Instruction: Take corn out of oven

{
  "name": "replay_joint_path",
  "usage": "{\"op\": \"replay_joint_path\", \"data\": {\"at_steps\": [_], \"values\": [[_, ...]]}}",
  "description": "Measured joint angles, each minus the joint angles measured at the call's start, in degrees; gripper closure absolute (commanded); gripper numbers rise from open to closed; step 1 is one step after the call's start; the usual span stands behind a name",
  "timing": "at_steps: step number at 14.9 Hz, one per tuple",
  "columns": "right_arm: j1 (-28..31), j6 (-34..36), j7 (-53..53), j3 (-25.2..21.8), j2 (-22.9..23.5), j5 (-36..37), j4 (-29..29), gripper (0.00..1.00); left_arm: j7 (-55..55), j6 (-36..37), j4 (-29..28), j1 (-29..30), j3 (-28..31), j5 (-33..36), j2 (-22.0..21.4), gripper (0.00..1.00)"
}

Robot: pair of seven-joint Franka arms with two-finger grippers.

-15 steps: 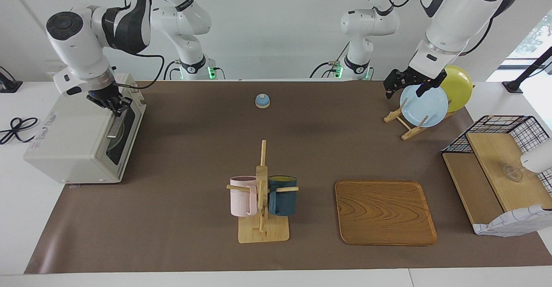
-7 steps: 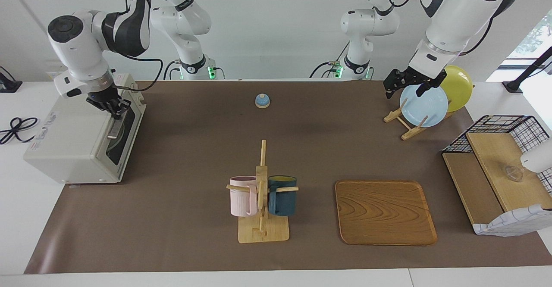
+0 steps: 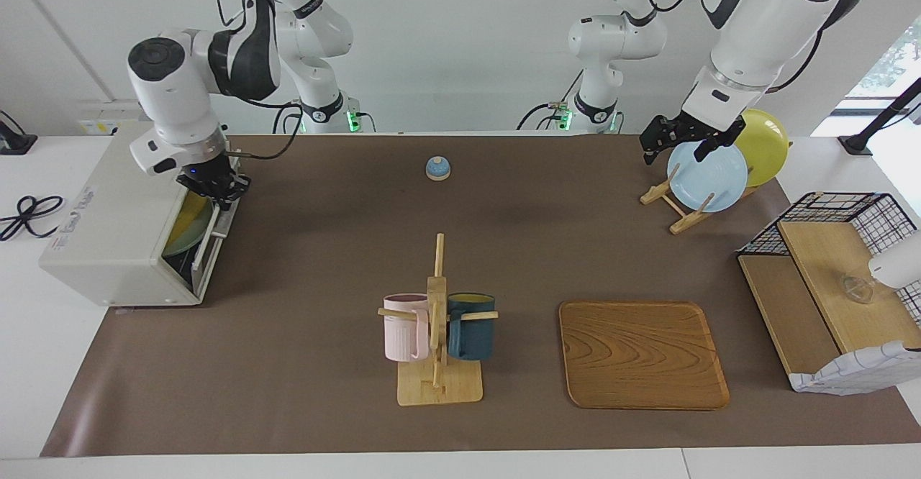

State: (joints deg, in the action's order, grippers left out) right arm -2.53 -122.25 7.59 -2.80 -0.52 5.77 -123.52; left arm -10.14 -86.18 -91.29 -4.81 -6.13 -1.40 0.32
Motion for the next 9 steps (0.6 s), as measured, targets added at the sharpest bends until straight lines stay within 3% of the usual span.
{"op": "replay_joint_path", "data": {"at_steps": [9], "values": [[-1.4,-14.3,1.3,0.5,6.2,-1.1,-5.4,1.00,0.0,0.0,0.0,0.0,0.0,0.0,0.0,0.00]]}}
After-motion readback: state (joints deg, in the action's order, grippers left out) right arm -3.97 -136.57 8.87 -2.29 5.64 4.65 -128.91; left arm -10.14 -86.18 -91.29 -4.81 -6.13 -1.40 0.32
